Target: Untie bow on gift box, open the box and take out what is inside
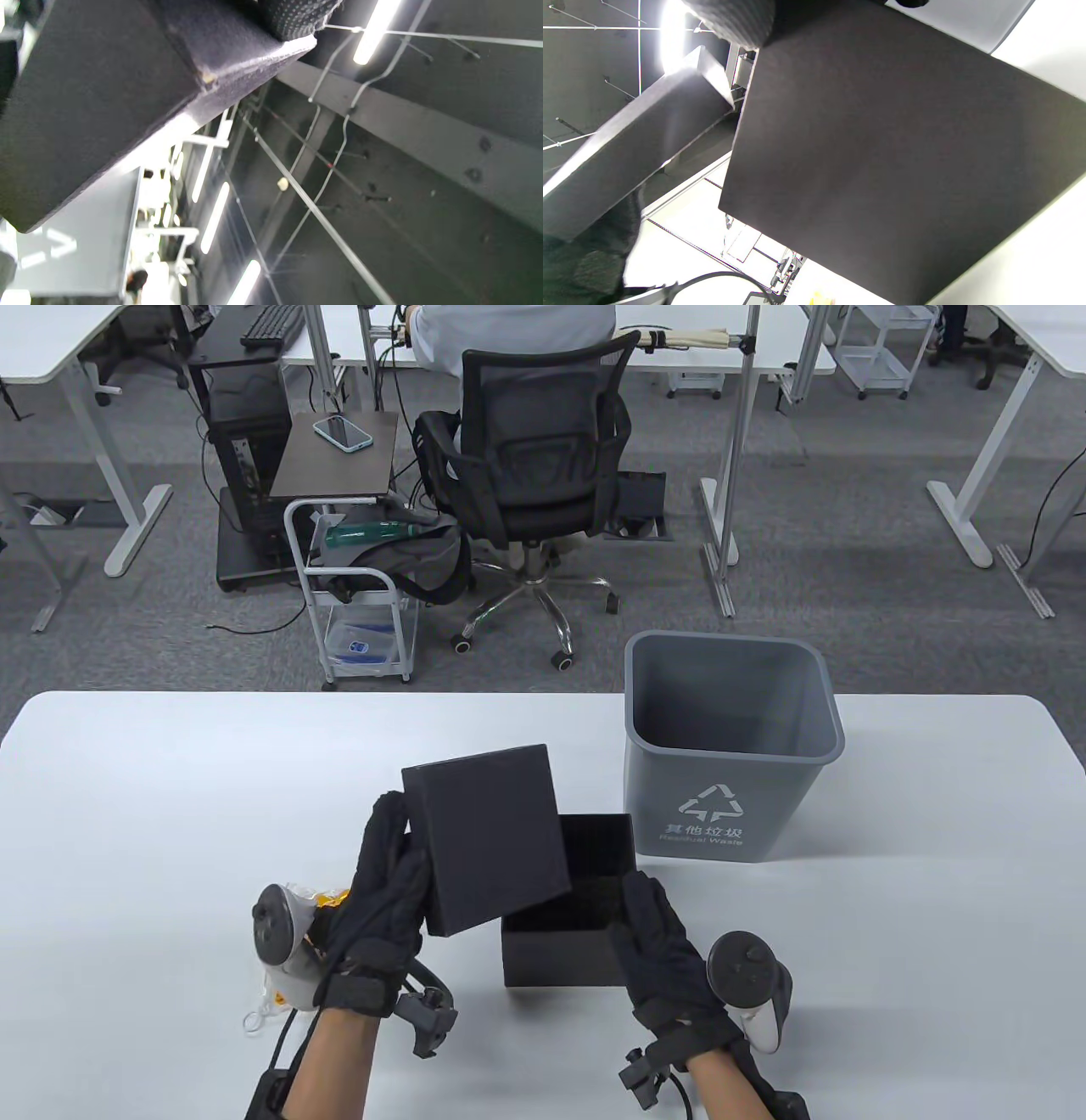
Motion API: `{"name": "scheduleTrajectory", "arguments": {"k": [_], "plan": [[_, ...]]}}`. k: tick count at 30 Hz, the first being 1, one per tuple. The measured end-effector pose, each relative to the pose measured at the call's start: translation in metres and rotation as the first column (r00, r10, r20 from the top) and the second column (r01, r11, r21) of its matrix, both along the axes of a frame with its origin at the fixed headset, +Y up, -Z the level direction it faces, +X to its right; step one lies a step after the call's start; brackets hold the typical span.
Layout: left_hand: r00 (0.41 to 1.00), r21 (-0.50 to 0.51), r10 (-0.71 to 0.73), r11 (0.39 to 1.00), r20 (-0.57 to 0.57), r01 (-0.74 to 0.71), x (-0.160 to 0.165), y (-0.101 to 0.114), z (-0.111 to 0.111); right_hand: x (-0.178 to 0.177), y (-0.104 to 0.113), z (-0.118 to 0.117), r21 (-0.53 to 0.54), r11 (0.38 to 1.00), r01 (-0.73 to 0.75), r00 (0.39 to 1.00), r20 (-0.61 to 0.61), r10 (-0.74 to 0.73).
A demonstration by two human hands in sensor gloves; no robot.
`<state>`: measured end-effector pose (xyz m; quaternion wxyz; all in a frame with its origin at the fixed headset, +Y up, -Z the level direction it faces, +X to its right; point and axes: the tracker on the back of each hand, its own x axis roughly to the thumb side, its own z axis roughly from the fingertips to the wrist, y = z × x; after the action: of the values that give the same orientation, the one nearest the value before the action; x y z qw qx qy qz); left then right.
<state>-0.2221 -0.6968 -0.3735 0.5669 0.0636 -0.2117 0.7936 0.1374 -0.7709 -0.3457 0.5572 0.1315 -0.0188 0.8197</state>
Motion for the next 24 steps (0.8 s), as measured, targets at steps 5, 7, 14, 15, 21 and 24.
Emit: {"name": "scheduleTrajectory", "arguments": {"k": [5,7,14,15,21,24], "plan": [[0.987,-0.148,0.138,0.981,0.081,-0.126,0.017,-0.041,-0.019,0.000,0.000,0.000,-0.001,1.000,0.005,1.000,-0.005,-0.005],[0.983,-0.202,0.171,0.967,0.073,-0.153,0.023,-0.055,-0.022,0.001,0.000,0.000,-0.009,1.000,0.020,1.000,-0.011,-0.020],[0.982,-0.266,0.183,0.950,0.057,-0.161,0.034,-0.082,-0.027,0.005,-0.005,-0.002,-0.054,0.990,0.127,0.989,-0.068,-0.131],[0.982,-0.276,0.181,0.948,0.060,-0.158,0.034,-0.084,-0.027,0.006,-0.005,-0.003,-0.057,0.989,0.134,0.988,-0.072,-0.138],[0.997,-0.263,0.040,0.964,0.065,-0.022,0.033,-0.094,-0.027,0.007,-0.005,-0.003,-0.065,0.986,0.153,0.984,-0.087,-0.158],[0.997,-0.283,-0.043,0.957,0.057,0.058,0.033,-0.095,-0.026,0.008,-0.006,-0.004,-0.071,0.985,0.158,0.981,-0.098,-0.165]]}}
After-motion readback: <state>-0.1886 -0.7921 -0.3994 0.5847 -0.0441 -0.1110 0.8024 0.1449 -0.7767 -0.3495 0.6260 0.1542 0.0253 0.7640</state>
